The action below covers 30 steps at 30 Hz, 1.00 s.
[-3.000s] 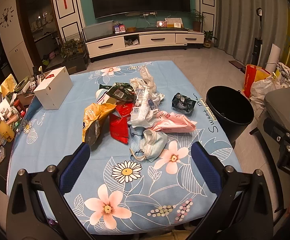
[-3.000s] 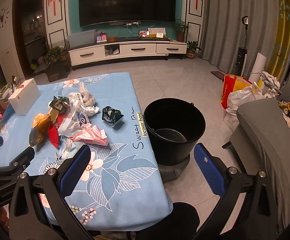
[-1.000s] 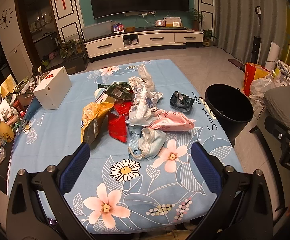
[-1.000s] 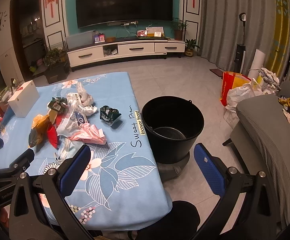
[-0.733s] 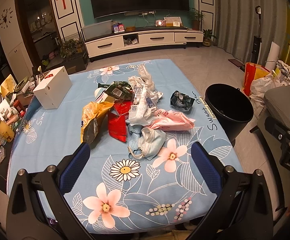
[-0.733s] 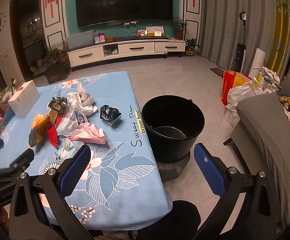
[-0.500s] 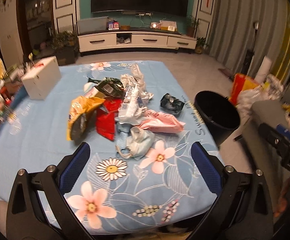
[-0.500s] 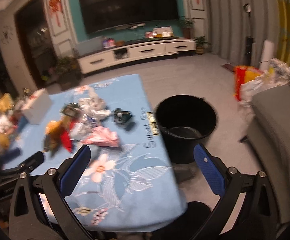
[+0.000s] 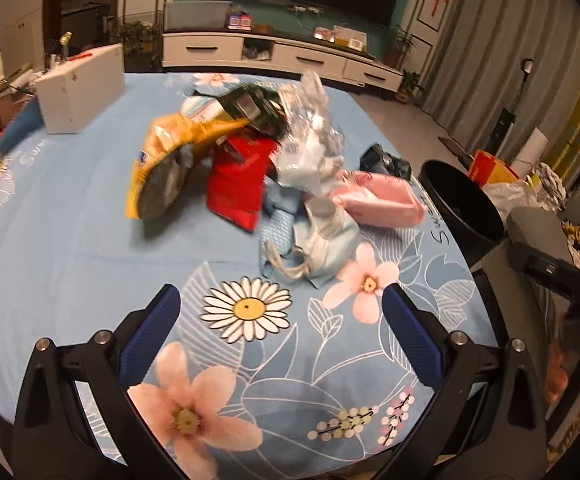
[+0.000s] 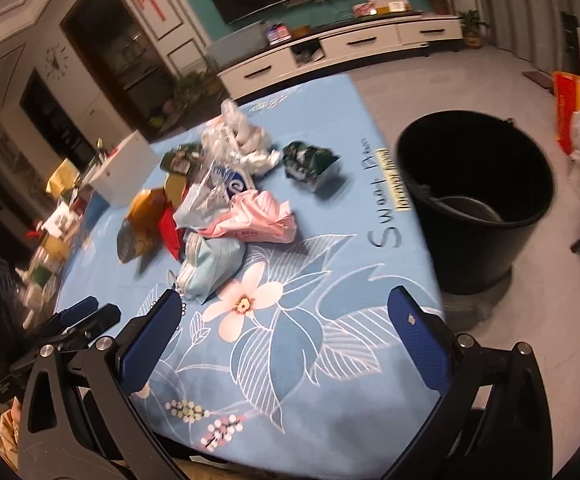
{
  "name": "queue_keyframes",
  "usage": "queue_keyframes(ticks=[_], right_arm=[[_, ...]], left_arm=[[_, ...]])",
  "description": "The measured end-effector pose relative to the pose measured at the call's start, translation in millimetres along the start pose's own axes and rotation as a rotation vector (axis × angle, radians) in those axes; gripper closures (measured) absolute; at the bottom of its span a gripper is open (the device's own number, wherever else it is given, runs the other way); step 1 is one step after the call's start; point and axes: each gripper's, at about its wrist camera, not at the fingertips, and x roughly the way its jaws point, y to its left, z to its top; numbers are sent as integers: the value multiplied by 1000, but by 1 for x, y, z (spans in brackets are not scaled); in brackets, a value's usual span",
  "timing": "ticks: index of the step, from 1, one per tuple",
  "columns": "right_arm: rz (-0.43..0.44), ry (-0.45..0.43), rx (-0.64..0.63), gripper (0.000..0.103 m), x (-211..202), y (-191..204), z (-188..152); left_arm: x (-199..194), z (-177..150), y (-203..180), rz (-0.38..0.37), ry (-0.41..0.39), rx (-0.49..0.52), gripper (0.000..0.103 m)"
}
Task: Collect trash
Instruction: 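Grasp the light blue mask with the left tool while the right tool grasps the pink bag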
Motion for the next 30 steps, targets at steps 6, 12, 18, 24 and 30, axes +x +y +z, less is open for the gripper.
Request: queue_keyframes(ticks=[6, 12, 18, 24, 30], right_arm=[[26, 11, -66, 14, 37, 7, 17], [66, 35, -150, 22, 79, 12, 42], [85, 94, -191, 49, 112, 14, 49], [89, 75, -180, 89, 100, 11, 41], [117, 72, -192, 91, 66, 12, 32]], left_arm=[[31, 11, -15, -102, -5, 29, 19], [66, 22, -29, -85, 8, 113, 28], [96, 27, -34, -80, 58, 155, 62], [94, 23, -37, -130, 65, 159, 89], [68, 15, -39, -199, 52, 158, 92]])
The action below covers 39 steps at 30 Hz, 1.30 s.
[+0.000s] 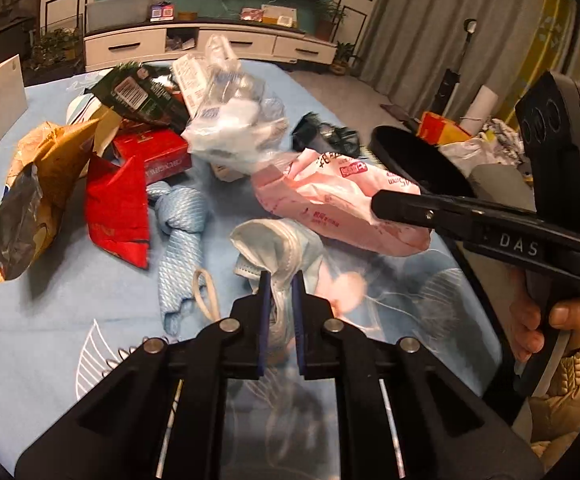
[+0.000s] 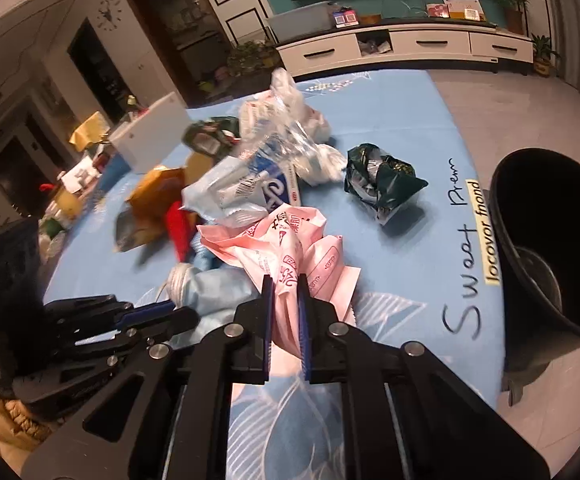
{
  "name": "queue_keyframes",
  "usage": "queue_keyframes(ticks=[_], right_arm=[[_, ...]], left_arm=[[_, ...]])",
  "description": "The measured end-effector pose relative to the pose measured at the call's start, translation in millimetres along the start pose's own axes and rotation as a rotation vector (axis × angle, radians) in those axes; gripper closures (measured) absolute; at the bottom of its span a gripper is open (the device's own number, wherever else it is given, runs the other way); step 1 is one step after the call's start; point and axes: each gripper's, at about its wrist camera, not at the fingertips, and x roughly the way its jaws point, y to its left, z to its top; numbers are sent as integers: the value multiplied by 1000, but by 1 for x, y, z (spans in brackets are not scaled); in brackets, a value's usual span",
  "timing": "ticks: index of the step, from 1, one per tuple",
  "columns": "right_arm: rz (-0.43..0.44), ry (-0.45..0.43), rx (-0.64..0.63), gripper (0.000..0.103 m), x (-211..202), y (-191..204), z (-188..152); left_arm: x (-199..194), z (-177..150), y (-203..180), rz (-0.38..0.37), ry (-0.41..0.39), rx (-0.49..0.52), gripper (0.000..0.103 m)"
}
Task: Collect trash
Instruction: 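Grasp the light blue mask with the left tool while the right tool grasps the pink bag, then carry both items over the black bucket and open both tools to drop them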
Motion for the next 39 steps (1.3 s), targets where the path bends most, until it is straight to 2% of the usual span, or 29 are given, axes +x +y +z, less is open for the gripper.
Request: queue_keyframes(ticks=[2, 5, 6, 10, 17, 23, 29, 36, 39], right_arm=[[-1, -10, -7, 91, -13, 2, -3], [-62, 6, -21, 91, -23, 2, -7], [-26, -2, -10, 91, -29, 0, -7], [-9, -81, 19, 91, -61, -4, -8], [-88, -203, 133, 91, -94, -39, -8], [-171, -269, 237, 91, -112, -81, -13], [-277, -334, 360, 91, -126, -132, -19], [-373, -332, 459, 91, -116, -179, -19], [-399, -327, 496, 89, -107, -198, -20]], left_arm=[[-10, -2, -3, -16, -16, 5, 92], [-27, 0, -7, -41, -39, 0, 92], [-31, 0, -7, -48, -44, -4, 92], [-55, 6, -12, -66, -97, 1, 92], [-61, 39, -38, -95, -162, 48, 92], [-34, 68, -71, -111, -169, 102, 92], [16, 105, -109, -146, -130, 132, 92], [88, 140, -157, -196, -61, 154, 91], [115, 147, -172, -187, -36, 165, 91]])
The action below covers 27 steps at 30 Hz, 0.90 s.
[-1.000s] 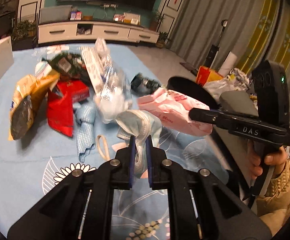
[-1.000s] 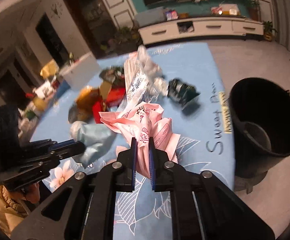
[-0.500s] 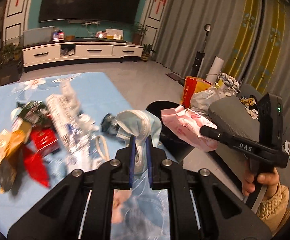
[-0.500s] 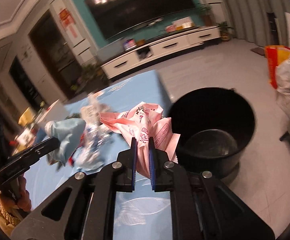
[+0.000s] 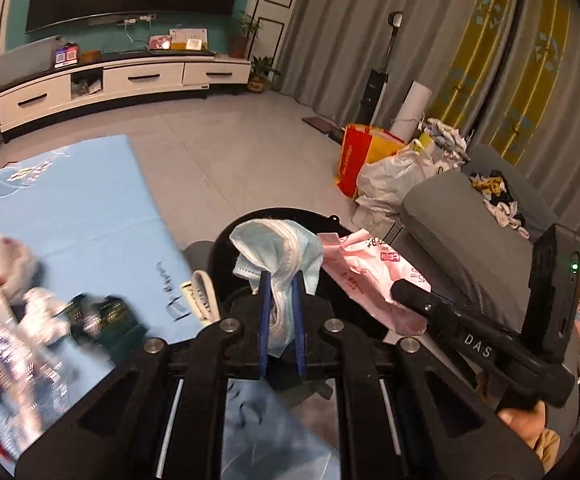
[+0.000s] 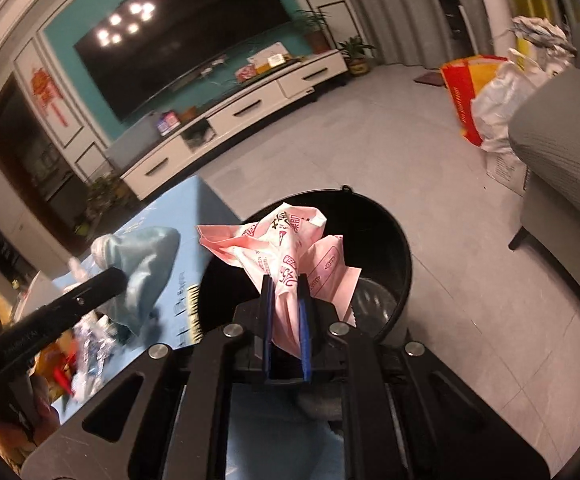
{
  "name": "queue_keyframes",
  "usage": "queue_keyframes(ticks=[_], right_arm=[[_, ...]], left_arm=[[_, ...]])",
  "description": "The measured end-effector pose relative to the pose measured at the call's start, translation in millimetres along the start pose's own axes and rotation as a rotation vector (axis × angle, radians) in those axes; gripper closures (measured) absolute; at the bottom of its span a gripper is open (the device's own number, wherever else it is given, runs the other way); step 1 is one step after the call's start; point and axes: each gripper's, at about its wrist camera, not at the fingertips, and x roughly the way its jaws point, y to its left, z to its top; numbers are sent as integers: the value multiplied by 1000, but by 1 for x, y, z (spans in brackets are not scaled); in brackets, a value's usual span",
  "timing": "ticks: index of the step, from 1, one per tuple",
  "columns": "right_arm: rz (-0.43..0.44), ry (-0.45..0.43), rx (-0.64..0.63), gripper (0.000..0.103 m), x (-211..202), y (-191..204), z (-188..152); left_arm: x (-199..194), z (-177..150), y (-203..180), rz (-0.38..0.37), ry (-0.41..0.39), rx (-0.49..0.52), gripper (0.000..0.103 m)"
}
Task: Collect trash
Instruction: 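Carry both items over the black bucket and open both tools to drop them, then grasp the clear plastic bag with the left tool while the right tool grasps the dark green wrapper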
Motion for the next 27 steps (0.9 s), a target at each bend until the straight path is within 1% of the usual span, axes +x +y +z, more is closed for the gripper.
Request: queue_keyframes(ticks=[2, 3, 4, 5, 6, 7, 8, 10, 12, 14, 15, 16, 18, 20, 22, 24, 27], right_arm=[[-10, 12, 5, 89, 9, 0, 3], [-14, 14, 9, 86, 15, -1, 5], [-21, 15, 14, 79, 18, -3, 6], [-24, 24, 21, 74, 22, -6, 7], [-20, 32, 33, 65, 25, -9, 7], [-22, 35, 42, 55, 26, -10, 7], [-30, 37, 53, 53, 27, -12, 6], [-28, 38, 61, 53, 23, -11, 4], [-31, 34, 57, 53, 18, -11, 2], [-35, 34, 54, 53, 10, -9, 1], [-36, 31, 53, 51, 7, -9, 1], [-42, 31, 49, 49, 2, -8, 0], [-48, 26, 41, 46, -10, -5, -2], [-50, 29, 31, 43, -16, -2, -4], [-50, 40, 14, 39, -25, 3, -9], [-51, 54, -16, 37, -32, 11, -15], [-42, 82, -56, 30, -36, 25, -23]], left_arm=[[14, 3, -3, 12, 14, 4, 90], [21, 4, -4, 16, 21, 4, 88], [26, 5, -4, 23, 26, 2, 79], [30, 6, -4, 29, 29, -1, 64], [32, 6, -2, 35, 29, -5, 57], [32, 5, -1, 37, 27, -7, 48], [30, 4, 1, 39, 23, -10, 43], [23, 1, 4, 42, 18, -12, 41], [14, 0, 7, 42, 7, -17, 35], [0, -2, 13, 50, -11, -16, 22], [-9, -4, 16, 59, -23, -19, 19], [-17, -5, 18, 63, -29, -19, 14], [-38, -12, 25, 99, -46, -18, 11], [-55, -19, 32, 125, -59, -18, 6], [-80, -29, 44, 169, -76, -35, 5], [-106, -43, 60, 219, -97, -59, 3], [-139, -66, 88, 284, -105, -111, 3]])
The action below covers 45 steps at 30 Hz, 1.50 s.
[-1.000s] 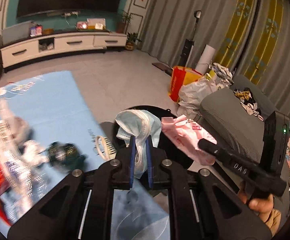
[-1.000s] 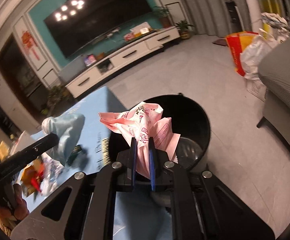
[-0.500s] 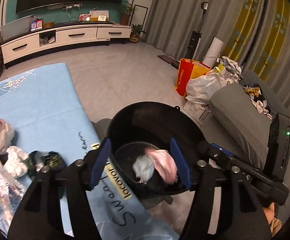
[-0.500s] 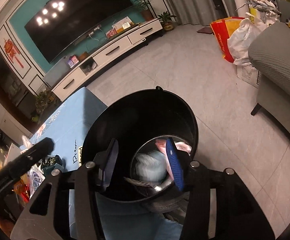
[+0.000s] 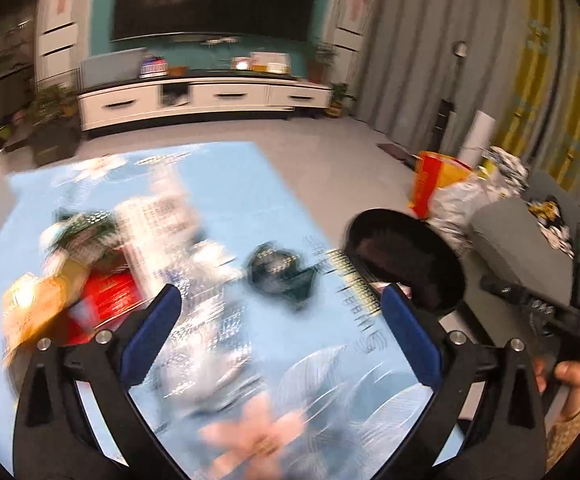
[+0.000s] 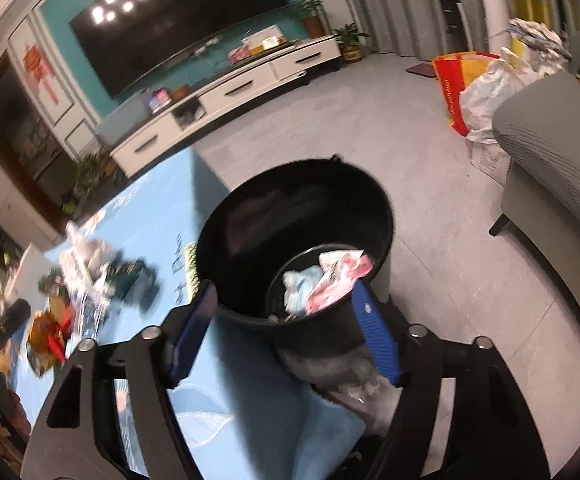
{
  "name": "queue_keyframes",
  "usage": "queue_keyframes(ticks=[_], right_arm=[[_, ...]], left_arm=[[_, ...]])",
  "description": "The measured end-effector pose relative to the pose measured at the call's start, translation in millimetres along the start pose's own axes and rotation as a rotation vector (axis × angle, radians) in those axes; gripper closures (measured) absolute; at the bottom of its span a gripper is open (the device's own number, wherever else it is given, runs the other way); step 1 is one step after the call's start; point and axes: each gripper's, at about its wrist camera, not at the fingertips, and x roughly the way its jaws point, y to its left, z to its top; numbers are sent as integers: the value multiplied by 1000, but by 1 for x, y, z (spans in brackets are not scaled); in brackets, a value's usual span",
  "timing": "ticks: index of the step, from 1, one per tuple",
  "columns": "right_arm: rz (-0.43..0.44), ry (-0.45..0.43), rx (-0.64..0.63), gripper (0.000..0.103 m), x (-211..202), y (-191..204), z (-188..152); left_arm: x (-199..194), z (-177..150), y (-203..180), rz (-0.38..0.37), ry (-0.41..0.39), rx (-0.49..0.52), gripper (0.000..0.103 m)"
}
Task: Collect trash
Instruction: 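Grasp the clear plastic bag with the left tool while the right tool grasps the dark green wrapper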
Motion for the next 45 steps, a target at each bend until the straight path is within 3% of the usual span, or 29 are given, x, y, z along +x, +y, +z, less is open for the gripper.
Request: queue_keyframes(ticks=[5, 9, 13, 16, 24, 30, 42, 45], right_arm=[[35, 104, -58, 22, 9, 34, -19], [103, 212, -123, 17, 25, 70, -39], [132, 265, -202, 12, 33, 106, -51], [136, 264, -242, 3, 35, 124, -53], [157, 236, -260, 3, 43, 140, -41], [177, 230, -244, 3, 58, 145, -29], [235, 224, -226, 3, 105, 159, -3], [238, 226, -227, 3, 117, 162, 0]], left_arm=[[-26, -36, 49, 68, 47, -71, 3], [-34, -66, 69, 62, 96, -115, 3], [-40, -76, 75, 54, 98, -138, 3], [-45, -74, 74, 22, 69, -143, 3], [-27, -62, 66, -13, 47, -114, 3], [3, -53, 58, -42, 120, -80, 3], [49, -40, 64, -36, 169, -88, 3], [56, -37, 67, -33, 174, -87, 10]])
